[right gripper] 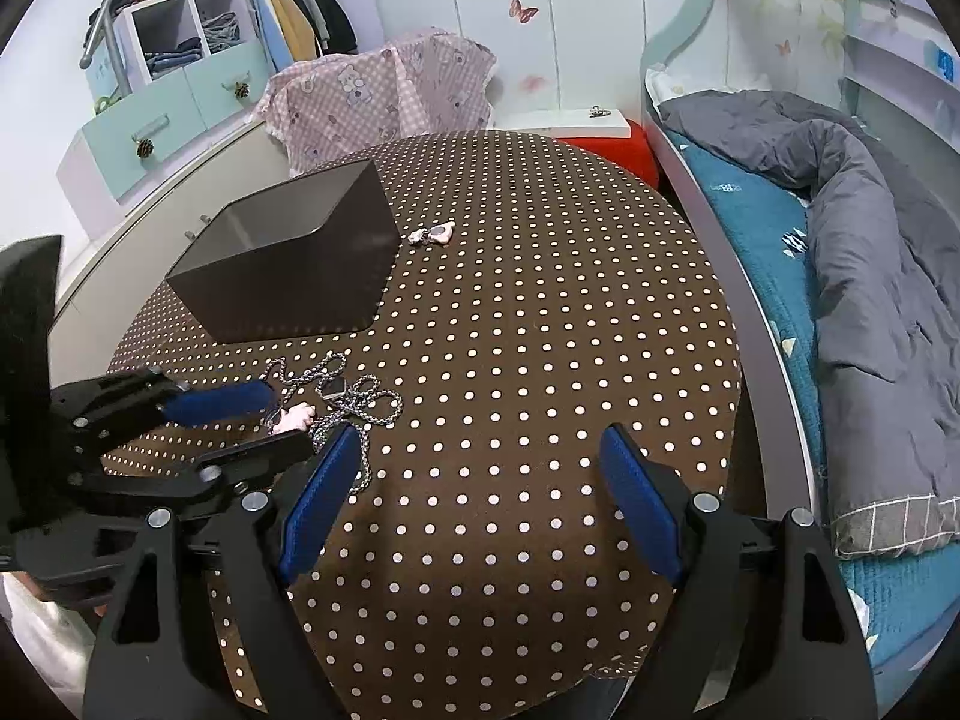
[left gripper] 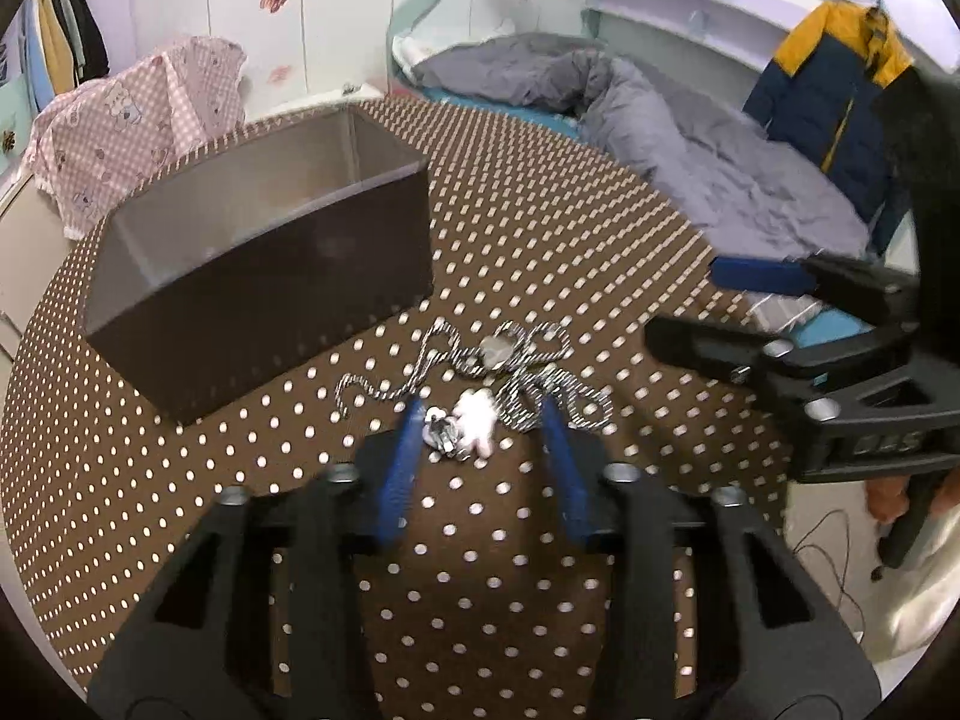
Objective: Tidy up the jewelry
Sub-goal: 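Grasp the white charm with left tool while right grasps a silver chain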
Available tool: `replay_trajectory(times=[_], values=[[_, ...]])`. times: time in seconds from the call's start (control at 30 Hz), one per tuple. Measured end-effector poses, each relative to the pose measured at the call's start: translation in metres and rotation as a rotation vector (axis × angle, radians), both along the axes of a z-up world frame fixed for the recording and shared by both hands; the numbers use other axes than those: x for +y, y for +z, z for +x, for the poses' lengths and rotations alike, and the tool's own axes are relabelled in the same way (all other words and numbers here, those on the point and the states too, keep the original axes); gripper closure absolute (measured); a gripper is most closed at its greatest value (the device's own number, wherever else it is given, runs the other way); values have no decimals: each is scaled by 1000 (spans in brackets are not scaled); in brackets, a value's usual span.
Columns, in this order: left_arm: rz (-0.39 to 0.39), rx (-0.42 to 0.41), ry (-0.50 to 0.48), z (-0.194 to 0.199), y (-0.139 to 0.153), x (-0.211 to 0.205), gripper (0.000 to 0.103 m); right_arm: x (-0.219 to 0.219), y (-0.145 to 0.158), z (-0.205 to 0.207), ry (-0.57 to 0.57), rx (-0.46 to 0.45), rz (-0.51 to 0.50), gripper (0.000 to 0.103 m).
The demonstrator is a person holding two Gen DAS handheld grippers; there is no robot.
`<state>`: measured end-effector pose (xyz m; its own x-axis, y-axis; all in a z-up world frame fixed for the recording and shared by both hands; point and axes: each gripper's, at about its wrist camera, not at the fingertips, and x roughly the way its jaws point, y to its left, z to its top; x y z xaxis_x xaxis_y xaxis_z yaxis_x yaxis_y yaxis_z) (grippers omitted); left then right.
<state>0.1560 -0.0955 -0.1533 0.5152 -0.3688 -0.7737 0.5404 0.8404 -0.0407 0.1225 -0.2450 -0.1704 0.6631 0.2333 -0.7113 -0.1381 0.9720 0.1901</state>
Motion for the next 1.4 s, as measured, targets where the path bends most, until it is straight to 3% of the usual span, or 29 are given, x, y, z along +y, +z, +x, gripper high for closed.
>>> replay_trajectory(times=[0.1, 0.43, 0.6, 0.77, 0.87, 0.93, 1.17, 1.4], values=[[-5, -10, 6, 1, -2, 5, 79, 2, -1, 2, 9, 5, -2, 25], [-36, -10, 52, -2, -1, 23, 80, 30, -3, 7, 80, -9, -47, 25], [-59, -17, 82, -3, 2, 38, 80, 57, -6, 12, 140, -24, -122, 25], [-79, -25, 114, -3, 5, 51, 80, 80, -13, 22, 184, -39, -213, 36], [-92, -32, 126, -4, 7, 57, 82, 86, -19, 26, 213, -49, -208, 61], [-97, -33, 135, -3, 7, 60, 82, 88, -18, 27, 230, -59, -210, 86], [-128, -33, 151, -3, 8, 71, 82, 82, -13, 31, 213, -45, -185, 88], [-134, -8, 111, -2, 2, 67, 80, 68, 8, 20, 185, -97, -160, 88]])
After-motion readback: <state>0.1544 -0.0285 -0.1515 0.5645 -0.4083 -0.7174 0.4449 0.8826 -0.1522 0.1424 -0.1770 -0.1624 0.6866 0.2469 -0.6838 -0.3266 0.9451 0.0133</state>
